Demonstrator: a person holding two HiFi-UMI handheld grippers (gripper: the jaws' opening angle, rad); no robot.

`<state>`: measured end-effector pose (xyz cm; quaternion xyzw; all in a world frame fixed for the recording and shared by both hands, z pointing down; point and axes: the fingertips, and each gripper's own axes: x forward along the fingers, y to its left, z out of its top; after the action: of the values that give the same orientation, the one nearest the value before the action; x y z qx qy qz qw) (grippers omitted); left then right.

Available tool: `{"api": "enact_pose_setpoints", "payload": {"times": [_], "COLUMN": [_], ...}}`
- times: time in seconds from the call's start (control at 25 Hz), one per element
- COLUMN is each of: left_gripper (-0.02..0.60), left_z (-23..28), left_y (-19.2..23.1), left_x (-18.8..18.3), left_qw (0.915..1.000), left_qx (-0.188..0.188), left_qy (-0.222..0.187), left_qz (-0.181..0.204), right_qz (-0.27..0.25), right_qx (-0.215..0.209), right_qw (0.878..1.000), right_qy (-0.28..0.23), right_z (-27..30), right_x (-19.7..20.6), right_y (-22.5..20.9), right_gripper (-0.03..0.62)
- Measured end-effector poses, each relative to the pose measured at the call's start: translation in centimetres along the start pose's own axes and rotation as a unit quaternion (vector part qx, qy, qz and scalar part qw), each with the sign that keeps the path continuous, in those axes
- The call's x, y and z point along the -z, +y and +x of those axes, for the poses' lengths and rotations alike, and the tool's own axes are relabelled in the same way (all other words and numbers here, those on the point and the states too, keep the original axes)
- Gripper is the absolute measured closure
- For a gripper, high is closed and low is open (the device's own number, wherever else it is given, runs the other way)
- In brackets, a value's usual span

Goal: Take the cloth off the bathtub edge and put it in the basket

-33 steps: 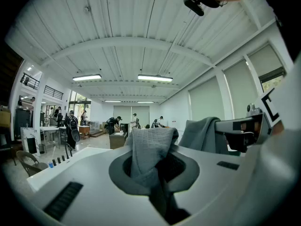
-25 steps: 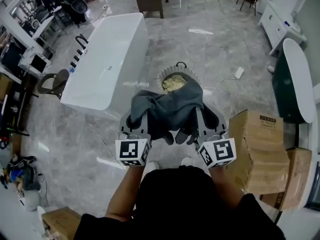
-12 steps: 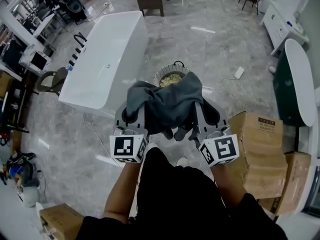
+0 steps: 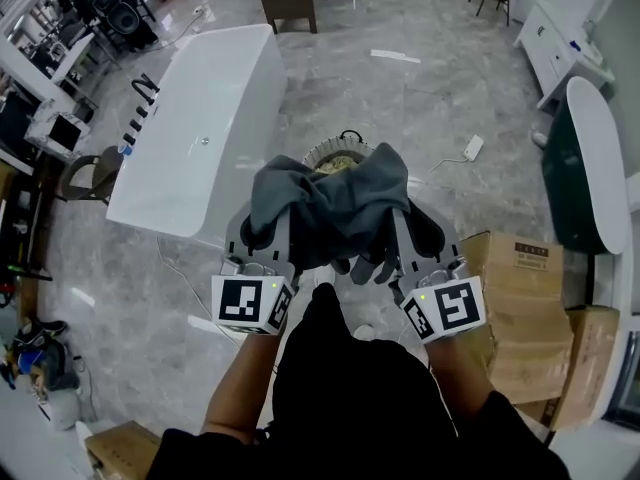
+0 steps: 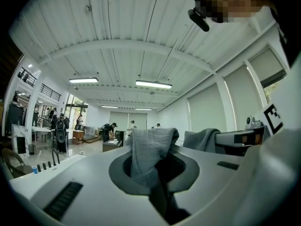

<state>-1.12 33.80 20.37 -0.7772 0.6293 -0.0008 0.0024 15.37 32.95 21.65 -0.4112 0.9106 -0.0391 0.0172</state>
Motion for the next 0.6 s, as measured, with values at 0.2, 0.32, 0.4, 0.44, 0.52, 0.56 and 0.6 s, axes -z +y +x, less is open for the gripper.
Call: {"api": "enact_pose_setpoints", "payload": {"times": [0.2, 0.32, 0.4, 0.44, 0.52, 0.56, 0.6], "left_gripper": [0.538, 0.538, 0.538, 0.538, 0.538, 0.538, 0.538], "left_z": [4.6, 7.2, 9.0, 9.8, 11.2, 11.9, 12.5], "left_y": [2.3, 4.4, 5.7, 6.4, 7.7, 8.4, 9.1], "left_x": [0.8, 1.0, 1.3, 1.5, 1.7, 1.6, 1.6], "left_qw": [0.9993, 0.9993, 0.9993, 0.9991, 0.9989, 0.9989, 0.9988], "left_qx": [0.024, 0.028, 0.029, 0.031, 0.032, 0.033, 0.034], "left_qy": [0.001, 0.01, 0.019, 0.023, 0.024, 0.023, 0.023], "left_qz": [-0.027, -0.025, -0.015, -0.016, -0.024, -0.026, -0.026], "right_qz": [0.004, 0.0, -0.007, -0.008, -0.007, -0.008, -0.009], "right_qx": [0.01, 0.019, 0.027, 0.03, 0.035, 0.036, 0.037], "right_qw": [1.0, 1.0, 0.999, 0.999, 0.999, 0.999, 0.999], "right_qy": [0.013, 0.018, 0.022, 0.024, 0.027, 0.028, 0.028], "right_z": [4.3, 7.4, 9.4, 10.4, 12.0, 12.9, 13.7], "right_x": [0.3, 0.2, 0.2, 0.2, 0.1, 0.0, -0.1], "right_y": [-2.1, -3.0, -3.7, -3.9, -4.3, -4.4, -4.5], "right_gripper": [0.553, 0.553, 0.553, 0.553, 0.553, 0.553, 0.553]}}
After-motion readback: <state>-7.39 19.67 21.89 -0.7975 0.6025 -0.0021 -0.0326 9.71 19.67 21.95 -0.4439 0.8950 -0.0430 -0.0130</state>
